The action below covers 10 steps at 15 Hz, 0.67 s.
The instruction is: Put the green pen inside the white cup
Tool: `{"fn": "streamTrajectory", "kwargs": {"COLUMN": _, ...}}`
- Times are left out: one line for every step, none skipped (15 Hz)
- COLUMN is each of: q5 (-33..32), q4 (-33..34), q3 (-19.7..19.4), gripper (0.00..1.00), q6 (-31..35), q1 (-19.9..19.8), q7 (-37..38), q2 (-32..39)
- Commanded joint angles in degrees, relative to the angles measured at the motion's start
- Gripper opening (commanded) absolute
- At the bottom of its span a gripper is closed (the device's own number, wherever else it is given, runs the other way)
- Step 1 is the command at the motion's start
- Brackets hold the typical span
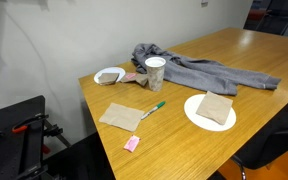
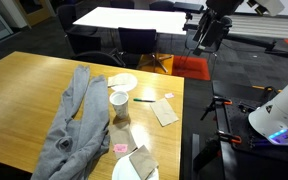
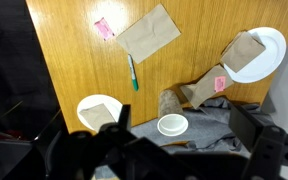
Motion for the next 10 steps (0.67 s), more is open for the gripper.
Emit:
{"fn": "streamTrajectory", "kwargs": {"q5": -2.7, "q4": 1.2, "q3": -2.6, "gripper": 1.0, "q6": -0.2, "q1": -1.8, "q7": -4.4, "q2": 2.0}}
{"fn": "streamTrajectory", "kwargs": {"q5": -3.3, "q4": 1.3, "q3": -3.4, "gripper": 1.0, "q6": 0.1, "q1": -2.1, "q7": -5.6, "q2": 2.8}}
{"fn": "streamTrajectory", "kwargs": {"q5": -3.6, "q4": 1.5, "q3": -4.4, "gripper": 1.0, "q6": 0.1, "q1": -2.3, "q7": -7.1, "q2": 3.6}}
{"fn": "streamTrajectory", "kwargs": {"q5": -4.1, "q4": 1.3, "q3": -5.2, "gripper": 1.0, "q6": 0.9, "q1": -2.5, "q7": -8.3, "q2": 4.5}}
{"fn": "streamTrajectory", "kwargs": {"q5": -4.3, "q4": 1.5, "q3": -6.0, "gripper": 1.0, "q6": 1.2, "q1": -2.5, "q7": -9.8, "q2": 5.8}}
{"fn": "streamTrajectory", "kwargs": {"q5": -4.1, "q4": 1.4, "q3": -6.9, "gripper": 1.0, "q6": 2.2, "q1": -2.4, "q7": -11.3, "q2": 7.1}}
{"fn": "streamTrajectory", "kwargs": {"q5": -4.0, "q4": 1.1, "q3": -7.3, "gripper": 1.0, "q6": 3.2, "q1": -2.4, "q7": -12.1, "q2": 8.2}}
{"fn": "streamTrajectory", "kwargs": {"q5": -3.9, "q4": 1.1, "q3": -7.9, "gripper": 1.0, "q6": 4.4, "q1": -2.5, "q7": -12.9, "q2": 9.8}}
{"fn": "streamTrajectory", "kwargs": {"q5": -4.0, "q4": 1.0, "q3": -8.1, "gripper": 1.0, "q6": 5.9, "q1": -2.8, "q7": -12.9, "q2": 11.4}}
{"fn": "streamTrajectory", "kwargs": {"q5": -3.6, "q4": 1.1, "q3": -8.7, "gripper": 1.0, "q6": 7.2, "q1": -2.8, "q7": -13.8, "q2": 12.8}}
